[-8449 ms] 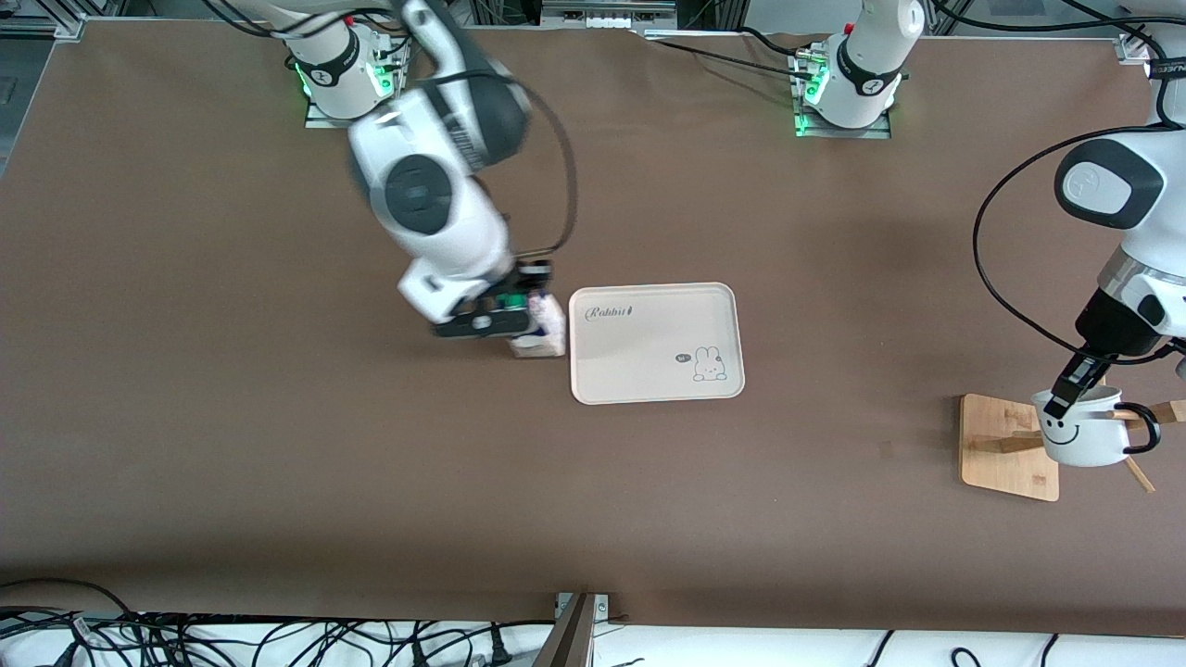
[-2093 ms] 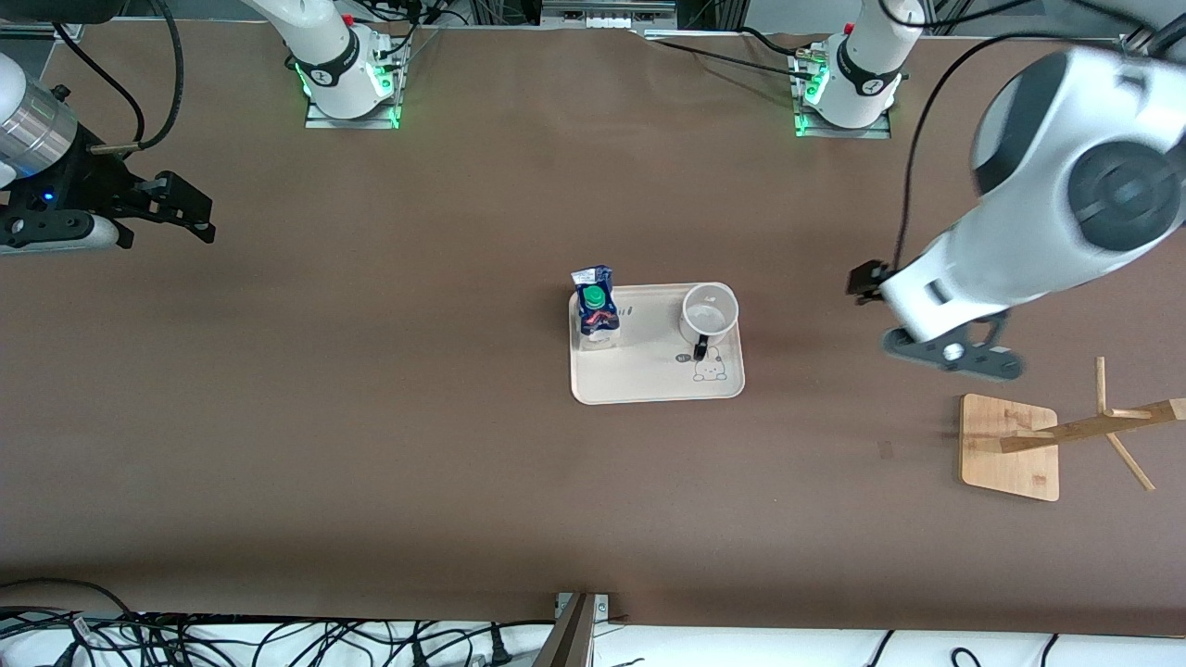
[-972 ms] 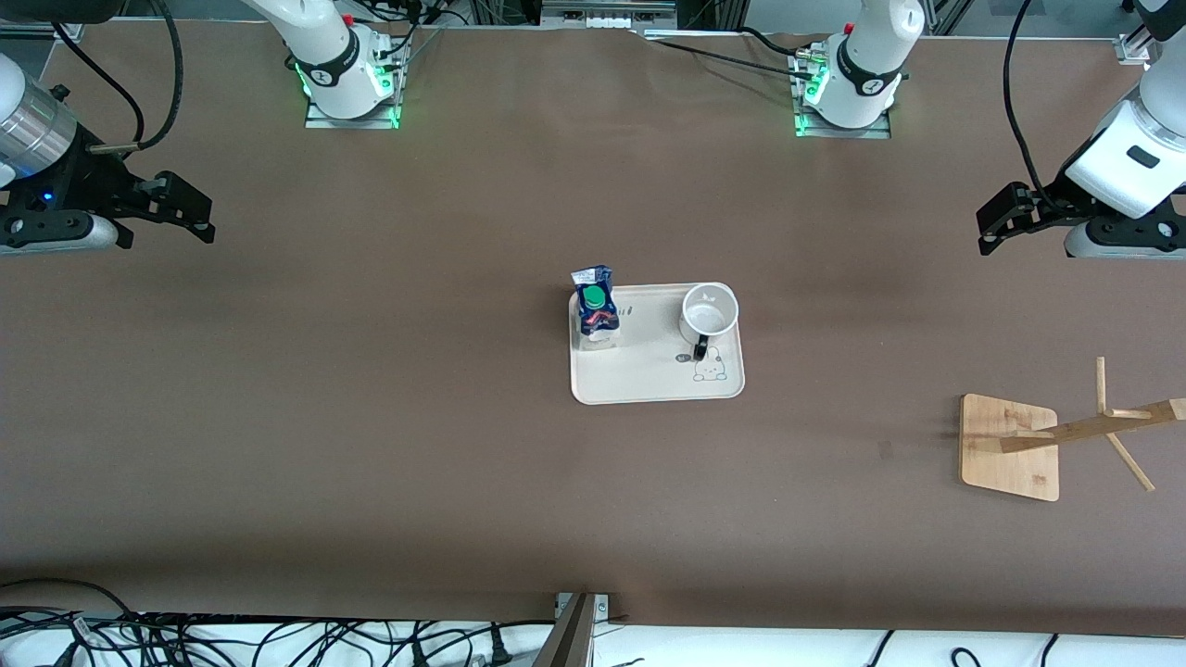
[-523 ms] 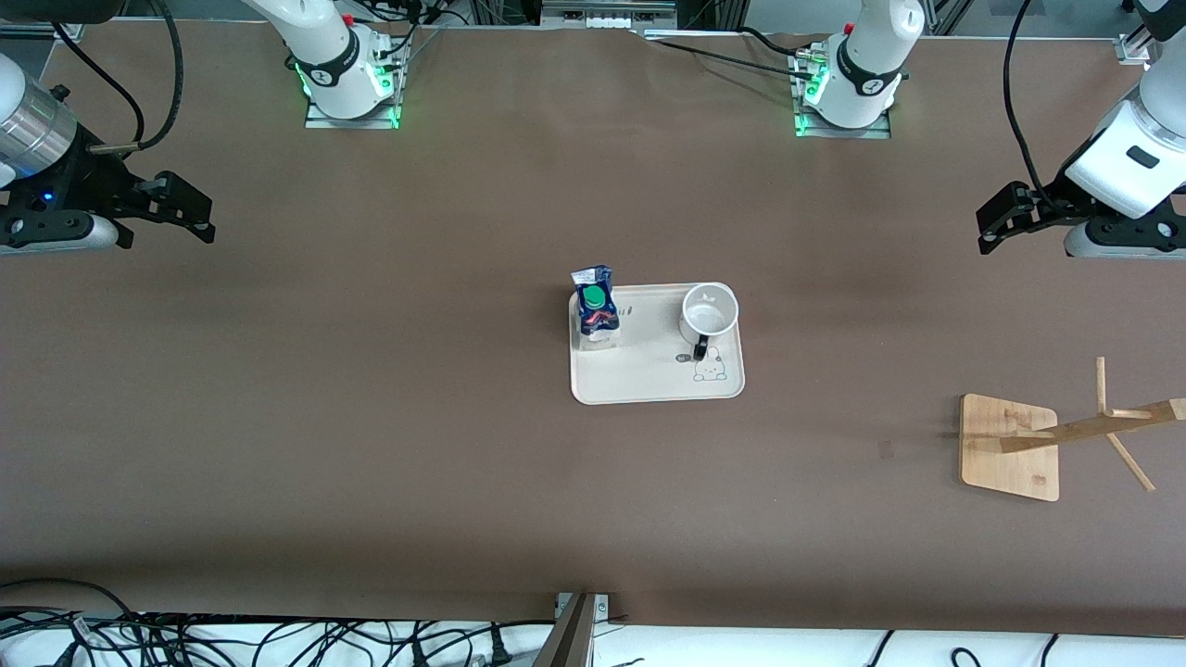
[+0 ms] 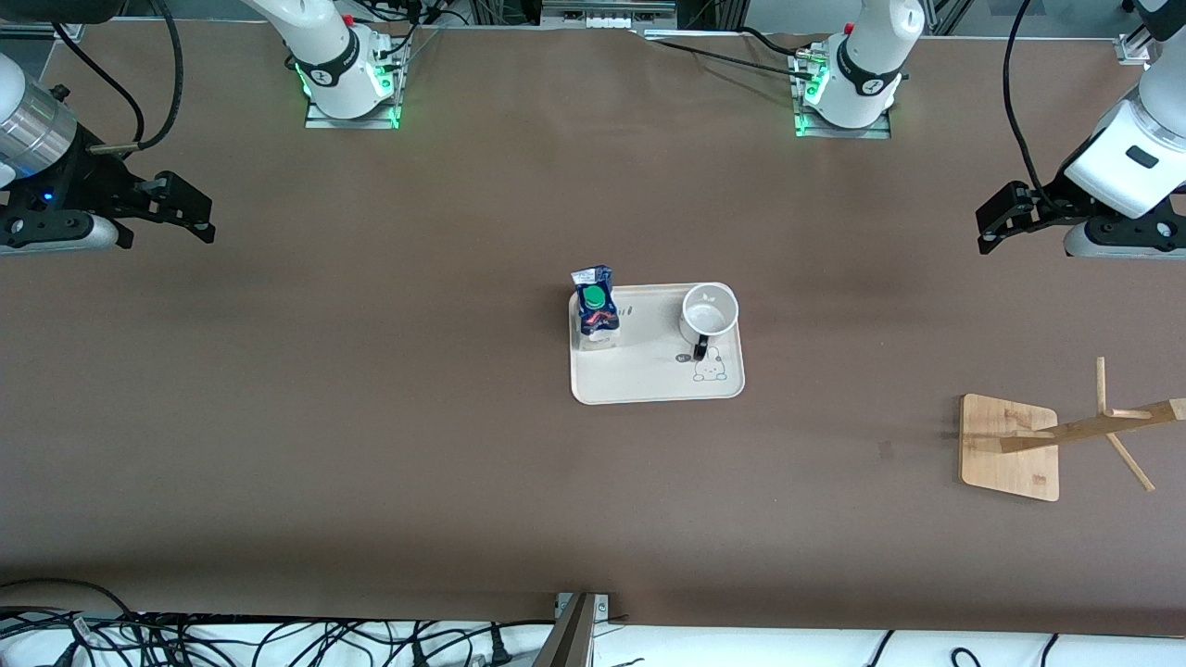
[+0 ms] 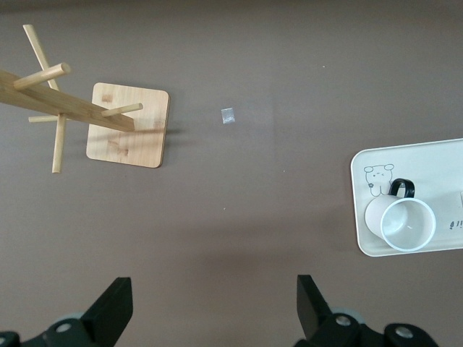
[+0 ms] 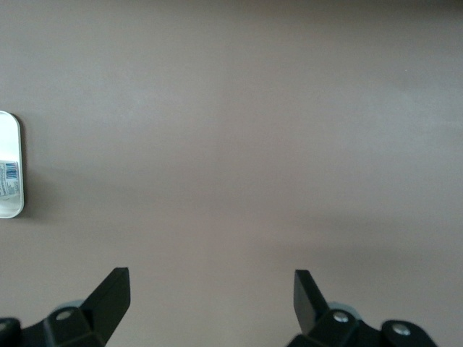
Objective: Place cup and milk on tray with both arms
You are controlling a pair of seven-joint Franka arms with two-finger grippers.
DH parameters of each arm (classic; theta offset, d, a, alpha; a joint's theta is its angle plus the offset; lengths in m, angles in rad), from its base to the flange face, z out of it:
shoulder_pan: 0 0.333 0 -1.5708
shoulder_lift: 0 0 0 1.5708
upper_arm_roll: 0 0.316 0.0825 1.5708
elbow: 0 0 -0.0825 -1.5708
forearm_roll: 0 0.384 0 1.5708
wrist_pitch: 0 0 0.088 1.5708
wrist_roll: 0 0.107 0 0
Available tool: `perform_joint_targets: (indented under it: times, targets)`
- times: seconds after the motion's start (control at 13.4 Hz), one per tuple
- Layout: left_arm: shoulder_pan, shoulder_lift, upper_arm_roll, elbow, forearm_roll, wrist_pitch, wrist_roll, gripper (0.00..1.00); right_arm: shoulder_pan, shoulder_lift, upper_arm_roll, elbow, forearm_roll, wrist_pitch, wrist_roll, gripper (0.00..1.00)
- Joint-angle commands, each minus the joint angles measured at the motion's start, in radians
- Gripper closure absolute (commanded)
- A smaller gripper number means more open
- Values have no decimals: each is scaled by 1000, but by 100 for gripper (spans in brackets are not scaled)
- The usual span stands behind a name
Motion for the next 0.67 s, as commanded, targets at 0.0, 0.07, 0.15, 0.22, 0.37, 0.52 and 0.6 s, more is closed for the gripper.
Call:
perform_joint_targets:
  times: [0.0, 0.07, 0.15, 0.22, 0.37, 0.52, 0.6]
  targets:
    - [0, -6, -1, 12, -13, -14, 20, 0, -8, 8, 4, 21, 11, -14, -8, 0]
    - [0, -6, -2, 12, -13, -14, 20, 0, -8, 8, 2, 23, 11, -14, -8, 0]
    - [-2, -6, -2, 14, -13, -15, 20, 0, -8, 8, 4, 23, 10, -14, -8, 0]
    - [-2, -6, -2, 14, -13, -16, 20, 0, -8, 8, 2, 23, 10, -14, -8, 0]
    - [-2, -6, -2, 14, -13, -20, 20, 0, -8, 8, 2, 23, 10, -14, -8, 0]
    - [-2, -6, -2, 14, -13, -20, 20, 0, -8, 8, 2, 23, 10, -14, -8, 0]
    - [-2, -6, -2, 14, -12, -20, 20, 0, -8, 8, 2, 23, 10, -14, -11, 0]
